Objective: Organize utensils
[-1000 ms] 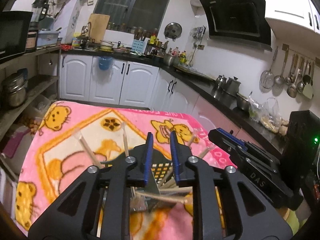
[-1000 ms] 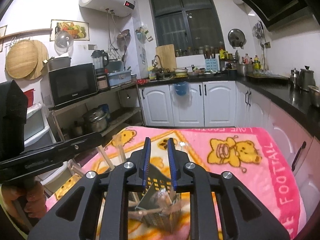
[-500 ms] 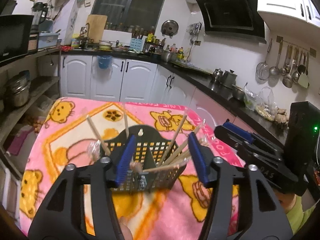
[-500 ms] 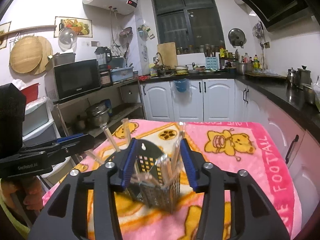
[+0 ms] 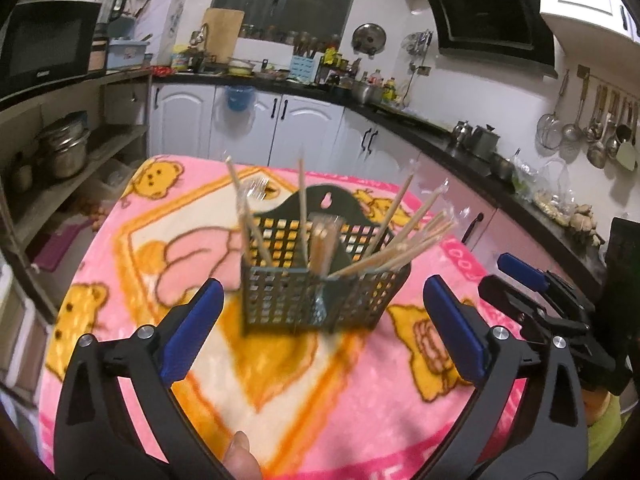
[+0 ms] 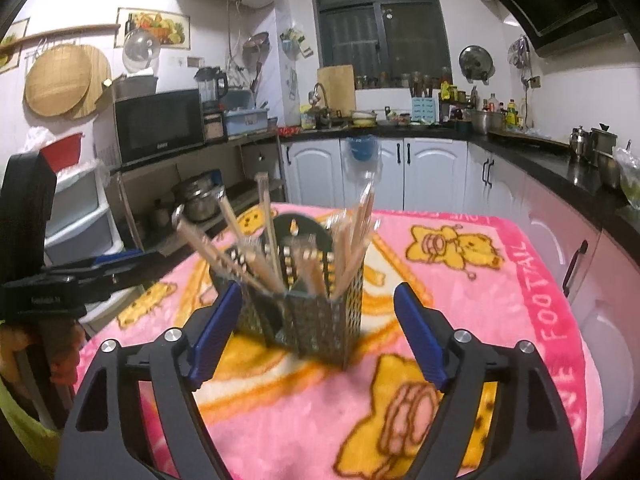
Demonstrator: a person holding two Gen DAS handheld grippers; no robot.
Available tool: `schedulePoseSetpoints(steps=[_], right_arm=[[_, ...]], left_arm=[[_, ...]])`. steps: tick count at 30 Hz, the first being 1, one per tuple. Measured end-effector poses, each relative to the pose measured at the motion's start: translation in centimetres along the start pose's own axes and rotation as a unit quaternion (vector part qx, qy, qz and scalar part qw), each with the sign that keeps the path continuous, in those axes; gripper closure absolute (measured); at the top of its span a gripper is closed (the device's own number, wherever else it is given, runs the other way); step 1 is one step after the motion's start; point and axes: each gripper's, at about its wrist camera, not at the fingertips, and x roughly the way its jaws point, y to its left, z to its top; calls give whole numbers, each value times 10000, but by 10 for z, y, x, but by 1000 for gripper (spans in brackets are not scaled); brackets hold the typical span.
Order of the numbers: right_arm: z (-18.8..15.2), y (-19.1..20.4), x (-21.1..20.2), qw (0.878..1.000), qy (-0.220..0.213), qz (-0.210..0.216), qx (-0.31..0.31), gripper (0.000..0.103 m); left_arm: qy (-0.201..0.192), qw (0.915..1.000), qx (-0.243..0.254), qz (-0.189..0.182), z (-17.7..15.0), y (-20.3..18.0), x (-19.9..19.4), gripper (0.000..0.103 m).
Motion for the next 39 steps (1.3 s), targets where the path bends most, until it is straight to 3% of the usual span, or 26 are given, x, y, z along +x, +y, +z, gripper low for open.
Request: schedulePoseSetpoints(steps=[11,25,30,39], right_arm=[[-40,10,4,9990,430,-137,-75,16],[-77,14,6,9985,372,-403,-43,8],[-91,19,3,9989,223,-424,-13,7],[-95,20,-17,9974,-422,-579,18,7]], left_arm=[[106,9998,12,173,-37,11,-1,11],[-154,9969,89,766,-78,22,-3,11],[-186,9966,57,796,-91,21,0,11],[-380,9961,222,762,-103,8,-1,11]])
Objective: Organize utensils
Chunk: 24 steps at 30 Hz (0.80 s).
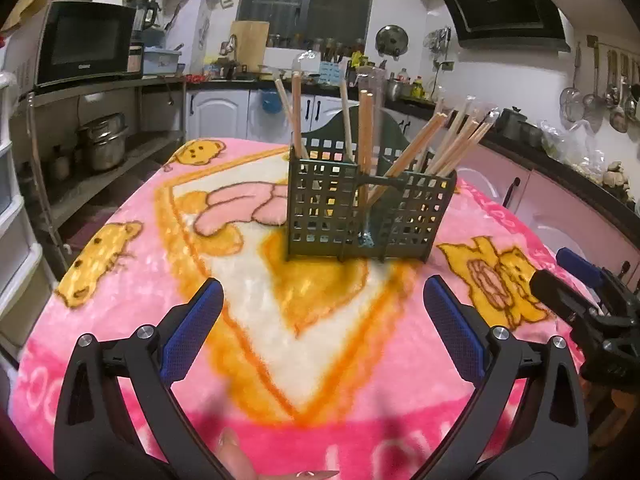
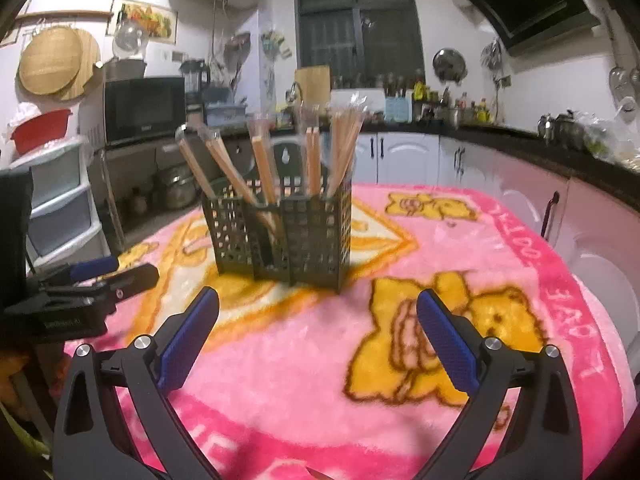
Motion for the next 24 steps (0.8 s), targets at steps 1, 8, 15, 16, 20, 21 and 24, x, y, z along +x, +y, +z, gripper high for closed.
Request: schedulePoseSetpoints(steps=[1,8,15,16,20,21,24], right_arm=[[0,0,-3,10000,-80,-30,-10,7],[-5,2,-2,10000,-59,-26,-28,7],[-5,3,-4,9999,-95,-39,-46,7],[-5,3,-4,9999,-92,-30,-47,7],[-5,3,-4,9999,-88,-33,-48,7],[-5,3,-4,9999,-92,-39,-49,7],[-5,3,-4,9999,-92,-39,-49,7]], left_arm=[[-20,10000,5,6,0,-1,0,11],[-230,9997,17,-82,-2,-3,-5,11],[-261,9996,30,-95,-3,-5,-5,11],[-259,9996,30,-103,-3,-5,-5,11],[-246,9997,27,-91,-3,-5,-5,11],[-249,9996,21,-88,-3,-5,-5,11],[-246,9997,18,-85,-4,-5,-5,11]])
